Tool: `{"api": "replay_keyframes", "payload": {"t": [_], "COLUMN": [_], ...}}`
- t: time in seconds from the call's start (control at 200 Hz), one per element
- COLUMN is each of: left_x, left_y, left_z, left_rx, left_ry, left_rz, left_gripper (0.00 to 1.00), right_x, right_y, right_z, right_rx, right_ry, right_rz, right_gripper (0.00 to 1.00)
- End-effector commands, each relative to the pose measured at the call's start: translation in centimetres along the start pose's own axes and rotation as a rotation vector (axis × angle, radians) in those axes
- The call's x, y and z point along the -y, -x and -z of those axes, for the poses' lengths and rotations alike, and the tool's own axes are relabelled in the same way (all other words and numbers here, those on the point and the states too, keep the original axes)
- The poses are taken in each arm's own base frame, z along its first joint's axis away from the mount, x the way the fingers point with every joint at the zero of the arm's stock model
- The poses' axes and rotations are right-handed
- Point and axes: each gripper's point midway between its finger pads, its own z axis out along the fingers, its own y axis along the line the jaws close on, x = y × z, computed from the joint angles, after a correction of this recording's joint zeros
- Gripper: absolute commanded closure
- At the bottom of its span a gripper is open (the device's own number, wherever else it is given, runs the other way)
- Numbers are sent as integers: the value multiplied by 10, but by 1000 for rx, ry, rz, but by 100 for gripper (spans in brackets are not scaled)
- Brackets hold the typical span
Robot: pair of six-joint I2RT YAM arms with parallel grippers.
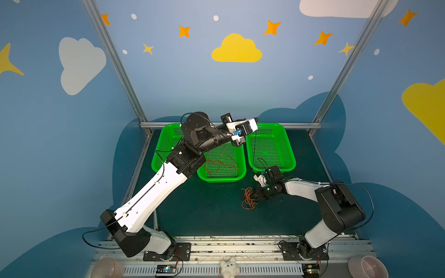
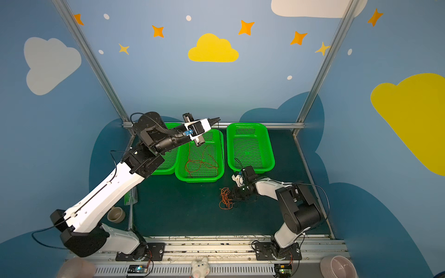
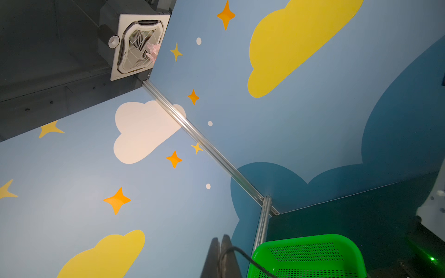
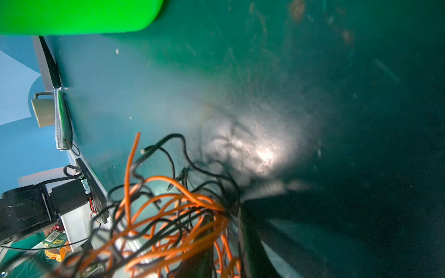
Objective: Untangle and sort cables by color
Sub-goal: Untie the cable.
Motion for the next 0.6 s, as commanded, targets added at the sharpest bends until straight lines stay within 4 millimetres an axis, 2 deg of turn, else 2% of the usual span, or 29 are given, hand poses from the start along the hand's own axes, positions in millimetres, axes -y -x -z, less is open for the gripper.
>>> {"api": "replay_keyframes", "payload": {"t": [0.0, 0.185, 0.3, 0.421, 0.596], "left_x": [-17, -30, -30, -22, -1], "left_y": [20, 30, 36, 32, 18], "left_z": [4, 1, 0, 1, 6], "left_rx": [45, 67, 83, 80, 50], "left_ry": [28, 40, 21, -6, -64], "left_rz": [-8, -17, -18, -4, 23], "left_gripper": [97, 97, 97, 97, 97], "right_x": [25, 24, 18, 0, -26], "right_y": [-5, -5, -1, 9, 22], "right_z": [-3, -3, 5, 28, 77], "right_rx": [1, 0, 27, 102, 248], "right_ry": [-133, -143, -146, -141, -159], "right_rz": [-19, -14, 14, 84, 203], "right_gripper": [79, 76, 71, 66, 52]}}
